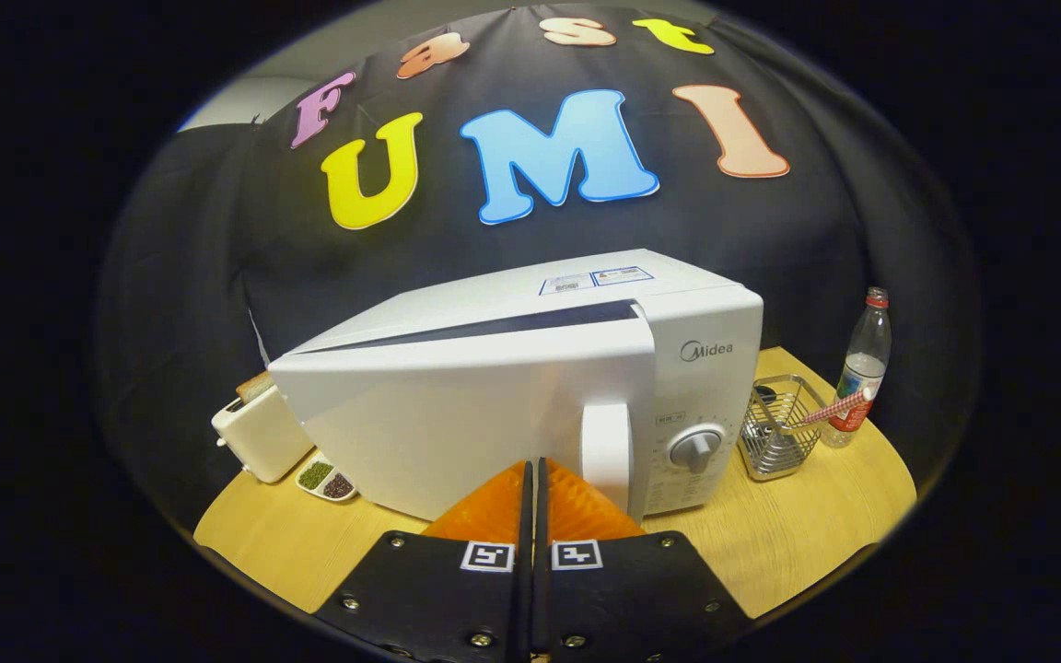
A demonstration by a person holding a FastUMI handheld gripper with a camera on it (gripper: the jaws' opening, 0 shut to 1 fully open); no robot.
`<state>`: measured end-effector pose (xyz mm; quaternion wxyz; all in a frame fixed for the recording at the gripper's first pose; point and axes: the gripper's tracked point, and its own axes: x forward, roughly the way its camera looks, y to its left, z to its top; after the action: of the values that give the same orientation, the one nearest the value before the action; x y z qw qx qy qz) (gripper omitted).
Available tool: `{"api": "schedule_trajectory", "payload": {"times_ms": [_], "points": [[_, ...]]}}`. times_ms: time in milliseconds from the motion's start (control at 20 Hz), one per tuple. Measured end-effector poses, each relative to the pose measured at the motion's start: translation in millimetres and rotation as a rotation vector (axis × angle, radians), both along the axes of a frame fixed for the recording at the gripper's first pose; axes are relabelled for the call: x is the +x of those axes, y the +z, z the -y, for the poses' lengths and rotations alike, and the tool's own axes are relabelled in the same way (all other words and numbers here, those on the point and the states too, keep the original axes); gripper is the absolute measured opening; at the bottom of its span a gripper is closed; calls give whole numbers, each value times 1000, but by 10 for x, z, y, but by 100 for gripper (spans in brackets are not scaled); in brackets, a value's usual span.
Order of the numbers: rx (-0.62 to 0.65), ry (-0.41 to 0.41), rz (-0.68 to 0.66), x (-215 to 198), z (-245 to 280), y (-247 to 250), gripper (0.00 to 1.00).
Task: Open the microwave, put the food inside, and close the microwave door.
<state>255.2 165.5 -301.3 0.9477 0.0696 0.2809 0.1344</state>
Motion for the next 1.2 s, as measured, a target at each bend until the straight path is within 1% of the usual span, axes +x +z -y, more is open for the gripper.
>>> {"api": "schedule_trajectory", "payload": {"times_ms": [100, 200, 250, 350, 500, 550, 600, 650, 700, 800, 900, 1200], "points": [[2, 1, 4, 62, -61, -18, 1], [-42, -30, 32, 148, -9, -41, 0], [-46, -53, 38, 222, 5, -44, 0], [-21, -78, 29, 231, -8, -64, 0], [-68, -79, 68, 333, 20, -49, 1], [-46, -90, 36, 295, 38, -50, 1], [-27, -104, 33, 303, 5, -61, 0], [-36, -103, 36, 309, 10, -62, 1], [-53, -95, 35, 258, 35, -55, 1], [-83, -87, 76, 177, 78, 86, 1], [-81, -88, 112, 58, 93, 253, 1], [-107, -85, 208, -452, 116, 763, 1]]}}
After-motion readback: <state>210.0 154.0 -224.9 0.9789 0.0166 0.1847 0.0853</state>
